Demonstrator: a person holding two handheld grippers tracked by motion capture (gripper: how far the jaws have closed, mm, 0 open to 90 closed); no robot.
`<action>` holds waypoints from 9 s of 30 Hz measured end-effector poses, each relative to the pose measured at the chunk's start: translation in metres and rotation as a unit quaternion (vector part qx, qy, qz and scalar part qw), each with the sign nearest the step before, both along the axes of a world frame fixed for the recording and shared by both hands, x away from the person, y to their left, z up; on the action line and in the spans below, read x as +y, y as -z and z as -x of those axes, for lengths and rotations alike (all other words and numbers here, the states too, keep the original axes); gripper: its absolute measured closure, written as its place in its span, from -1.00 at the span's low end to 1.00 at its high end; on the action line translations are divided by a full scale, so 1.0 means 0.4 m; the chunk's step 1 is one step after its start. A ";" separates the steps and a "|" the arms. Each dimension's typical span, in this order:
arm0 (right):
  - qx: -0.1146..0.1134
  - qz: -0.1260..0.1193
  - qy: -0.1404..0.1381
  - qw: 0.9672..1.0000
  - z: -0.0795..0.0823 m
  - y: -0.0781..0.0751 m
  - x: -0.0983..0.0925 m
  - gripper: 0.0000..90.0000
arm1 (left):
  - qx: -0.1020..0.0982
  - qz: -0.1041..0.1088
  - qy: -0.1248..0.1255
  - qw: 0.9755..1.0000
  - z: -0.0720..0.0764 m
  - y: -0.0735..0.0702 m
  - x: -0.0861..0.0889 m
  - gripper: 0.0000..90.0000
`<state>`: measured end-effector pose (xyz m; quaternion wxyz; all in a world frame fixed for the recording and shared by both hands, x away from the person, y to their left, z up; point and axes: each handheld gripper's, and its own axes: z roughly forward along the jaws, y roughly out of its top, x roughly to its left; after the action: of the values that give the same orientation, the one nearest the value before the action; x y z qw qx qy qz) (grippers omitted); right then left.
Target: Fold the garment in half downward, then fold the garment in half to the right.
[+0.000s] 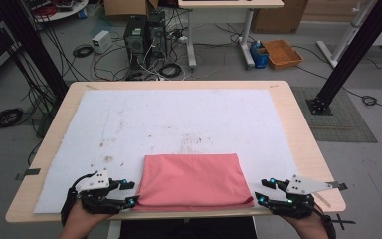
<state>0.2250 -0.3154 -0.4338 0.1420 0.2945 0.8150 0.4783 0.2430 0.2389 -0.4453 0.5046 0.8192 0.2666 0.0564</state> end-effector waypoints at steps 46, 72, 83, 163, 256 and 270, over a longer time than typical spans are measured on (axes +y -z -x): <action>0.063 0.069 0.027 0.995 -0.336 0.023 0.160 0.09 | 0.033 -0.064 -0.089 0.993 -0.257 0.006 -0.076 -0.27; 0.037 0.093 0.011 0.995 -0.331 -0.004 0.165 0.91 | -0.006 -0.074 -0.074 0.995 -0.246 -0.006 -0.082 0.88; 0.033 0.104 0.022 0.994 -0.380 -0.022 0.175 0.91 | -0.013 -0.076 -0.087 0.993 -0.298 -0.024 -0.095 0.88; 0.044 0.036 0.008 0.998 -0.342 -0.063 0.205 -0.53 | 0.015 -0.027 -0.090 0.995 -0.170 -0.067 -0.061 -0.47; 0.069 0.100 -0.118 0.986 -0.545 -0.073 0.708 -0.53 | 0.038 0.005 -0.025 0.999 -0.110 -0.004 -0.069 0.85; 0.082 0.133 -0.143 0.977 -0.536 -0.029 0.824 -0.53 | 0.048 -0.115 -0.097 0.987 -0.057 -0.004 -0.082 0.22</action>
<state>0.4393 0.0142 -0.4223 0.0429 0.1913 0.9141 0.3550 0.2658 0.2062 -0.4438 0.3859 0.8438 0.3605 0.0955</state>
